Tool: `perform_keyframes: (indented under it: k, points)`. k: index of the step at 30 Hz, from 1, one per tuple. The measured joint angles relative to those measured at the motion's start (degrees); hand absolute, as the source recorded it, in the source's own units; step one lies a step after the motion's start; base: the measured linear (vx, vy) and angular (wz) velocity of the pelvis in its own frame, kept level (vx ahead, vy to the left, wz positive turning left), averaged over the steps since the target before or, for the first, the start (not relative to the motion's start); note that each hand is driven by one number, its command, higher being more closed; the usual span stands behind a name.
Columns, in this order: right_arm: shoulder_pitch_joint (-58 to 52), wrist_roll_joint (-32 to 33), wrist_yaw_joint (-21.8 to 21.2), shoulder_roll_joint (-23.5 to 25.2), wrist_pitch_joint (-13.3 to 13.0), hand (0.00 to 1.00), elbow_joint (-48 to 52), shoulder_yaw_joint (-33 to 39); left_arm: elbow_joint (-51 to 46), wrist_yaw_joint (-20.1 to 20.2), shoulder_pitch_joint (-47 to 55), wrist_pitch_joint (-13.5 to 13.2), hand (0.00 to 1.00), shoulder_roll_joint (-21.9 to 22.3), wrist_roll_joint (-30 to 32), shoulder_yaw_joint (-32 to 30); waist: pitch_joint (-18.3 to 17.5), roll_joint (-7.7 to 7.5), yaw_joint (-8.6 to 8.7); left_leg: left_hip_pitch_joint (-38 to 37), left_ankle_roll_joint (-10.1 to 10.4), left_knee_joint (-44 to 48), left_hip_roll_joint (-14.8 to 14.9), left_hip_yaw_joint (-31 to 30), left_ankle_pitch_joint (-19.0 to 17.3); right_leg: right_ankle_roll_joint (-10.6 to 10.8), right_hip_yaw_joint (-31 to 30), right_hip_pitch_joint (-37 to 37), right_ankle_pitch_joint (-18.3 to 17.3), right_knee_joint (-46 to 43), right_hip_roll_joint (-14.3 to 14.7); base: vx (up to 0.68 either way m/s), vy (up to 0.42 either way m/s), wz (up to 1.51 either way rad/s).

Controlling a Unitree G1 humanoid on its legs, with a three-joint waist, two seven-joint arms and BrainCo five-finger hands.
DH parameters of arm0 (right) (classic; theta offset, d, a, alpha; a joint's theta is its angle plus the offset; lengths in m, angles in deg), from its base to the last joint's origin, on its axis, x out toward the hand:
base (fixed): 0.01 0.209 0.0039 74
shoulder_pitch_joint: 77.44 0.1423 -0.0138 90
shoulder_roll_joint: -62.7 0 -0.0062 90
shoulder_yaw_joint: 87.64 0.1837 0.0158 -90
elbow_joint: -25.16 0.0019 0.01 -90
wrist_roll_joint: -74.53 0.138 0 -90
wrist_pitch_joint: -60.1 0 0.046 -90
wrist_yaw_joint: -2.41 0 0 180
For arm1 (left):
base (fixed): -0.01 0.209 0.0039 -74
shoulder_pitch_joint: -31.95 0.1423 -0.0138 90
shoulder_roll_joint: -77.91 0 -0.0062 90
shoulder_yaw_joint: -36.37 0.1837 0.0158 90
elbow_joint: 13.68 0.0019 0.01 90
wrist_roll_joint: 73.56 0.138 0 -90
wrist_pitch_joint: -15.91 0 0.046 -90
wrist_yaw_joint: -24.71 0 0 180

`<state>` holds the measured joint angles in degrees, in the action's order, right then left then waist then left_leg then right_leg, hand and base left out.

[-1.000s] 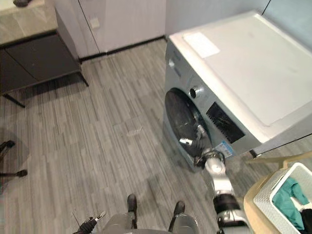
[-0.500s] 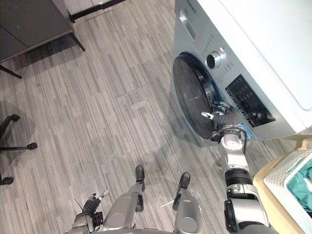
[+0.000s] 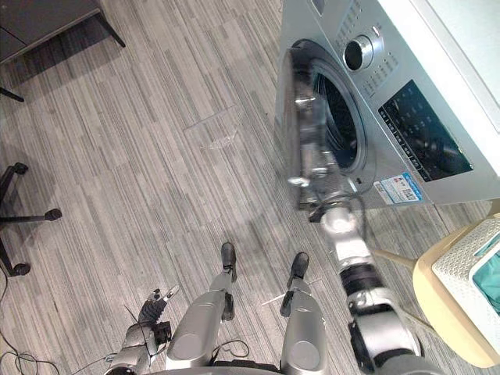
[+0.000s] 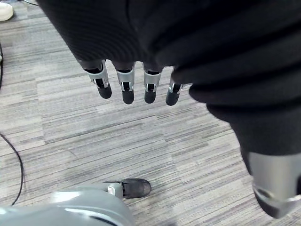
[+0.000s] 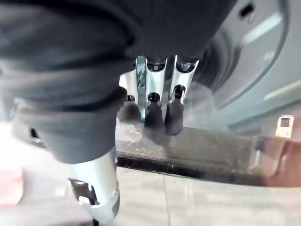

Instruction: Pick up the laundry basket with both hands and put the clothes into the washing machine.

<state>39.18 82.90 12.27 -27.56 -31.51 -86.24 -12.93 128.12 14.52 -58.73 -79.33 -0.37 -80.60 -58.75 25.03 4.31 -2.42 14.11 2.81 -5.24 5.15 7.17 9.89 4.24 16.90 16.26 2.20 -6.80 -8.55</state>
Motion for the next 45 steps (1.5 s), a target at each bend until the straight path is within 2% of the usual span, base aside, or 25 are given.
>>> perform_keyframes:
  k: [2, 4, 6, 8, 9, 10, 11, 13, 14, 17, 19, 21, 22, 24, 26, 27, 28, 31, 32, 36, 41, 43, 45]
  points:
    - [-0.98, 0.63, -2.93, 5.02, -0.27, 0.0, 2.95, -8.99, 0.01, 0.0, -0.68, 0.43, 0.0, 1.1, 0.43, 0.11, -0.02, -0.03, 0.01, -0.81, 0.03, 0.0, 0.45, -0.47, -0.01, -0.32, 0.39, -1.03, -0.38, 0.02, 0.34, 0.06, -0.035, 0.05]
    - [-2.07, 0.85, -6.64, 7.11, -0.45, 0.0, 7.3, -17.69, 0.02, -0.03, -0.69, 0.58, 0.0, 1.21, 0.9, 0.07, -0.26, -0.37, -0.11, -1.82, 0.25, 0.03, 0.82, -1.04, -0.15, -0.38, 1.1, -2.42, -0.93, -0.03, 0.34, 0.06, -0.029, 0.16]
    - [-4.72, 3.11, -10.05, 8.47, -1.98, 0.0, 12.89, -24.01, 0.33, -0.12, -0.69, 1.07, 0.0, 0.97, 1.6, 0.02, -1.08, -0.89, -0.21, -2.39, 0.54, 0.1, 0.89, -1.79, -0.35, -0.38, 2.06, -3.48, -1.71, -0.24, 0.34, 0.05, -0.016, 0.27]
    - [-8.08, 4.82, -12.78, 10.2, -3.24, 0.0, 16.42, -26.39, 1.29, -0.11, -0.68, 1.33, 0.0, 0.3, 2.68, -0.17, -2.24, -2.01, -0.17, -3.09, 0.69, 0.05, 0.77, -2.07, -0.46, -0.19, 2.52, -4.05, -2.71, -1.32, 0.25, 0.06, -0.009, 0.23]
    - [-11.05, 5.08, -14.07, 9.76, -3.64, 0.0, 18.25, -25.99, 2.07, -0.04, -0.62, 1.75, 0.0, -1.01, 3.49, -0.18, -3.97, -3.58, -0.08, -3.56, 0.92, 0.03, 0.7, -1.71, -0.66, -0.09, 2.38, -4.42, -3.0, -1.51, 0.16, 0.04, 0.004, 0.01]
    - [-12.23, 5.08, -14.23, 9.16, -3.69, 0.0, 19.01, -25.33, 2.49, -0.03, -0.57, 2.0, 0.0, -1.6, 3.81, -0.19, -4.56, -4.37, -0.03, -3.88, 1.03, 0.03, 0.7, -1.38, -0.76, -0.07, 2.08, -4.56, -3.03, -1.51, 0.18, 0.06, 0.016, -0.17]
    - [-15.71, 5.22, -14.88, 7.28, -4.07, 0.0, 20.75, -21.95, 3.19, 0.02, -0.55, 2.24, 0.0, -2.84, 5.07, -0.11, -5.5, -6.01, 0.11, -5.08, 1.1, 0.03, 0.73, -0.41, -1.19, -0.06, 1.22, -5.2, -3.03, -1.49, 0.23, 0.03, 0.012, -0.25]
    - [-19.47, 5.66, -15.09, 6.08, -4.7, 0.0, 20.78, -17.95, 3.3, 0.06, -0.57, 2.29, 0.0, -3.39, 5.81, -0.11, -6.36, -7.33, 0.37, -6.03, 1.11, 0.03, 0.73, 0.97, -1.22, -0.06, -0.02, -5.47, -2.95, -1.3, 0.3, 0.02, 0.022, -0.31]
    - [-21.69, 5.65, -15.12, 4.95, -4.69, 0.0, 20.4, -15.11, 3.28, 0.08, -0.62, 2.28, 0.0, -3.41, 6.6, -0.06, -6.82, -7.72, 1.03, -6.48, 1.16, 0.03, 0.7, 1.38, -1.27, -0.01, -0.42, -5.82, -2.81, -0.98, 0.34, 0.0, 0.031, -0.22]
    - [-30.07, 5.54, -15.15, 2.22, -4.69, 0.0, 19.44, -7.14, 3.33, 0.18, -2.47, 2.23, 0.0, -3.28, 7.98, 1.03, -9.09, -7.73, 2.57, -6.99, 1.5, 0.02, 0.89, 4.21, -2.07, 0.1, -2.98, -5.13, -2.06, -0.14, 0.9, -0.02, 0.04, -0.4]
    - [-32.34, 5.01, -15.19, 1.44, -4.69, 0.0, 17.12, -4.59, 3.71, 0.16, -5.5, 2.23, 0.0, -3.93, 8.44, 1.09, -9.49, -7.61, 3.27, -6.7, 1.47, 0.01, 1.2, 6.31, -2.11, -0.14, -5.01, -3.97, -0.72, 1.03, 1.7, -0.04, 0.02, -0.67]
    - [-33.72, 4.81, -15.25, 1.52, -4.64, 0.0, 14.06, -1.87, 5.28, 0.16, -10.8, 2.25, 0.0, -5.6, 8.37, 1.2, -9.49, -7.61, 4.05, -5.64, 1.48, 0.01, 1.9, 8.41, -2.11, -0.32, -7.04, -2.24, 0.78, 2.16, 2.47, -0.07, -0.012, -0.64]
    - [-34.06, 4.49, -15.26, 1.59, -4.44, 0.0, 11.38, -0.18, 6.83, 0.16, -14.87, 2.22, 0.0, -7.42, 8.17, 1.61, -9.47, -7.65, 5.23, -4.69, 1.49, -0.02, 2.04, 9.2, -2.11, -0.47, -7.96, -0.94, 1.76, 2.94, 2.61, -0.08, -0.023, -0.56]
    - [-35.15, 4.44, -15.15, 1.53, -4.15, 0.0, 8.77, 2.79, 9.74, 0.21, -21.63, 2.25, 0.0, -10.81, 7.08, 2.9, -9.32, -7.94, 6.21, -3.6, 1.48, -0.03, 2.65, 10.95, -2.07, -0.9, -9.9, 1.03, 3.4, 3.77, 3.24, -0.06, -0.02, -0.62]
    - [-36.81, 4.45, -15.11, 1.44, -4.0, 0.0, 8.2, 5.28, 12.43, 0.3, -29.28, 2.21, 0.0, -15.82, 2.13, 2.82, -8.73, -9.02, 8.2, -2.98, 1.47, 0.12, 2.94, 13.72, -2.07, -1.17, -12.66, 2.69, 5.15, 5.0, 3.9, -0.03, -0.027, -0.64]
    - [-37.13, 4.44, -15.1, 1.45, -4.01, 0.0, 8.22, 5.46, 13.01, 0.37, -31.21, 2.19, 0.0, -17.11, 0.59, 2.75, -8.52, -9.44, 8.48, -2.78, 1.46, 0.16, 3.0, 14.35, -2.07, -1.09, -13.3, 3.31, 5.44, 5.1, 4.11, -0.02, -0.019, -0.67]
    - [-37.57, 4.45, -15.13, 1.49, -3.99, 0.0, 8.18, 5.63, 13.64, 0.39, -34.92, 2.07, 0.0, -19.43, -2.09, 2.16, -7.92, -10.57, 9.19, -2.38, 1.47, 0.16, 3.12, 15.91, -2.08, -0.95, -14.82, 4.38, 5.98, 5.4, 4.43, -0.02, -0.017, -0.51]
    - [-38.4, 4.46, -15.05, 2.39, -3.95, 0.0, 8.16, 5.79, 15.4, 0.18, -42.43, 1.93, 0.0, -23.03, -9.42, -0.53, -7.01, -12.39, 10.93, -0.65, 1.45, 0.16, 3.24, 17.53, -2.06, -0.87, -16.75, 6.23, 7.7, 7.26, 4.84, -0.01, -0.02, -0.41]
    - [-38.96, 4.46, -15.06, 3.19, -3.66, 0.0, 8.3, 5.62, 15.91, 0.01, -45.4, 1.54, 0.0, -23.86, -16.01, -2.29, -6.59, -13.09, 11.25, 0.0, 1.48, 0.25, 3.39, 18.2, -2.03, -1.23, -17.2, 7.05, 8.36, 7.5, 5.03, 0.01, -0.013, -0.18]
    - [-42.5, 4.47, -15.1, 4.74, -3.19, 0.0, 10.97, 5.25, 15.4, -0.1, -50.1, 0.91, 0.0, -23.99, -26.57, -4.75, -6.22, -13.6, 11.03, 2.26, 1.67, 2.2, 4.64, 18.07, -2.17, -1.35, -16.38, 7.75, 8.58, 7.75, 5.52, 0.05, -0.021, 0.06]
    - [-43.3, 4.58, -15.02, 4.88, -3.2, 0.0, 16.16, 5.29, 14.12, 0.19, -50.13, 1.44, 0.0, -23.01, -31.86, -7.03, -5.97, -13.87, 10.54, 4.72, 2.09, 4.39, 5.58, 18.47, -3.56, -1.33, -16.48, 9.17, 8.61, 7.73, 5.74, 0.05, -0.009, 0.0]
    - [-44.46, 4.61, -15.08, 5.51, -3.26, 0.0, 18.6, 5.29, 13.15, 0.19, -50.21, 1.54, 0.0, -22.01, -33.59, -8.01, -5.37, -14.33, 9.27, 5.65, 2.51, 7.17, 6.86, 19.03, -5.7, -1.09, -17.07, 9.23, 8.97, 7.72, 6.37, 0.02, -0.03, -0.14]
    - [-45.01, 4.61, -15.11, 5.79, -3.25, 0.0, 19.24, 5.22, 11.31, -0.33, -50.38, 1.46, 0.0, -21.83, -36.47, -11.29, -5.25, -14.18, 8.89, 6.79, 2.76, 9.32, 8.99, 19.62, -7.17, -0.72, -17.27, 9.46, 10.18, 7.72, 7.53, 0.01, -0.063, -0.13]
